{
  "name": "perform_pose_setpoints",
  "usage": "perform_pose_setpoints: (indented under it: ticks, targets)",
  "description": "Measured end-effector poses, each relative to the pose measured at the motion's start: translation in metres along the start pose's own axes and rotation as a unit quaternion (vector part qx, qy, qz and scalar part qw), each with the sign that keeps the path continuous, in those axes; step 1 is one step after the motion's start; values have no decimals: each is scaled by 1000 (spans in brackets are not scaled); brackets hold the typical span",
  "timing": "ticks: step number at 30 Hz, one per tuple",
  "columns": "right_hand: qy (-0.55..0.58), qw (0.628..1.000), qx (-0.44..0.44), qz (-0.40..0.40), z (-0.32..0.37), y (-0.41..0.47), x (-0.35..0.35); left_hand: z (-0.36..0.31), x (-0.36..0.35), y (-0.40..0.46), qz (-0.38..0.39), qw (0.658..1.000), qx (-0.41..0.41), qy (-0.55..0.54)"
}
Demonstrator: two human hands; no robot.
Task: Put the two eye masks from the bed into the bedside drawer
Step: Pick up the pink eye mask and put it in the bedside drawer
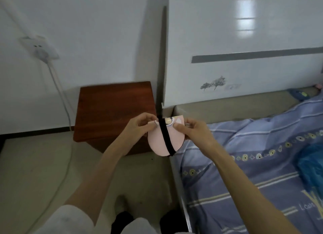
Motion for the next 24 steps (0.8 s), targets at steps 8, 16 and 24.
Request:
perform_pose_setpoints:
  ticks: [8,16,24]
  targets:
    - [124,990,-57,37,-15,30,-154,66,116,-12,-56,996,24,59]
    - [49,981,-185,-18,-142,90,-222,250,174,-12,-154,969,193,-13]
    - [-51,976,-200,-70,-237,196,-224,363,228,47,-238,955,164,68]
Point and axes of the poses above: each hand's wrist, its own y-axis towards the middle knuckle, its own x-axis out of the back of the hand, z = x × y, the point moved 5 cm from there along y, towards the middle knuckle, and after that the axes turned 2 degrees about -y, right-handed, at the moved point
